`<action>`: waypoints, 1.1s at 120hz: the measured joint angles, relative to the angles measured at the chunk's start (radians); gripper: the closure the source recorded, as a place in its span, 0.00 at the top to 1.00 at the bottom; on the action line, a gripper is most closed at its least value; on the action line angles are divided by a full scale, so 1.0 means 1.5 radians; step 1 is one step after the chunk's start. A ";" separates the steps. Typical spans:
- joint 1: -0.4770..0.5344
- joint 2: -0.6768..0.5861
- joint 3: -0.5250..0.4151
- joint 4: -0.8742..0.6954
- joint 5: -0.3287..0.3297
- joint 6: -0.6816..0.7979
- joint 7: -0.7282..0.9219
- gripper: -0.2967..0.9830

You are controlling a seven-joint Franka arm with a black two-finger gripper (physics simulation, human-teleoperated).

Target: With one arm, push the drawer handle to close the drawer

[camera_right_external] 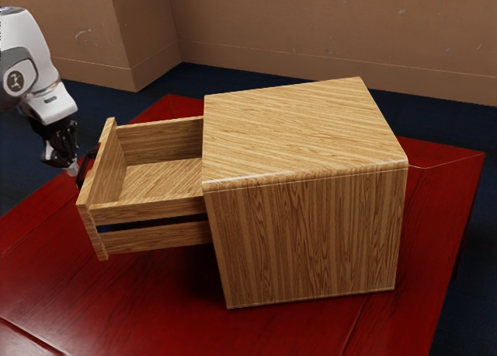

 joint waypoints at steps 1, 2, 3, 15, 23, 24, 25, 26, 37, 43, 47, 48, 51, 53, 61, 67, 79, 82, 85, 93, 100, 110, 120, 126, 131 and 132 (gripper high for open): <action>0.000 0.000 0.000 0.000 0.000 0.000 0.000 0.15; 0.000 0.000 -0.001 0.000 -0.001 0.000 -0.001 0.15; 0.000 0.000 -0.001 0.000 -0.001 0.000 -0.001 0.15; 0.001 0.001 -0.005 0.000 -0.009 0.000 -0.005 0.15; 0.000 0.003 -0.010 0.001 -0.014 0.000 -0.008 0.15; -0.001 0.003 -0.010 0.001 -0.014 0.000 -0.008 0.15; -0.001 0.004 -0.011 0.001 -0.015 0.000 -0.009 0.15; -0.001 0.004 -0.011 0.001 -0.015 0.000 -0.009 0.15; -0.001 0.013 -0.014 0.003 -0.023 0.000 -0.013 0.15; -0.002 0.018 -0.018 0.007 -0.026 0.000 -0.014 0.15; -0.003 0.020 -0.019 0.009 -0.028 0.000 -0.016 0.15; -0.003 0.021 -0.019 0.010 -0.029 0.000 -0.016 0.15; -0.003 0.022 -0.020 0.012 -0.030 0.000 -0.017 0.15; -0.003 0.022 -0.020 0.013 -0.031 0.000 -0.017 0.15; -0.003 0.028 -0.021 0.019 -0.034 0.000 -0.019 0.15; -0.003 0.033 -0.021 0.023 -0.036 0.000 -0.020 0.15; -0.003 0.041 -0.022 0.034 -0.040 -0.001 -0.023 0.15; -0.002 0.044 -0.024 0.038 -0.042 -0.001 -0.023 0.16; -0.002 0.047 -0.027 0.042 -0.043 -0.001 -0.024 0.16; -0.002 0.054 -0.034 0.050 -0.050 -0.001 -0.026 0.15; -0.003 0.059 -0.039 0.056 -0.054 -0.001 -0.029 0.15; -0.003 0.069 -0.049 0.065 -0.057 -0.001 -0.034 0.15; -0.003 0.083 -0.059 0.080 -0.059 -0.001 -0.041 0.15; -0.003 0.090 -0.063 0.088 -0.060 -0.001 -0.045 0.15; -0.003 0.096 -0.066 0.094 -0.060 -0.001 -0.049 0.15; -0.003 0.097 -0.067 0.096 -0.060 -0.001 -0.050 0.15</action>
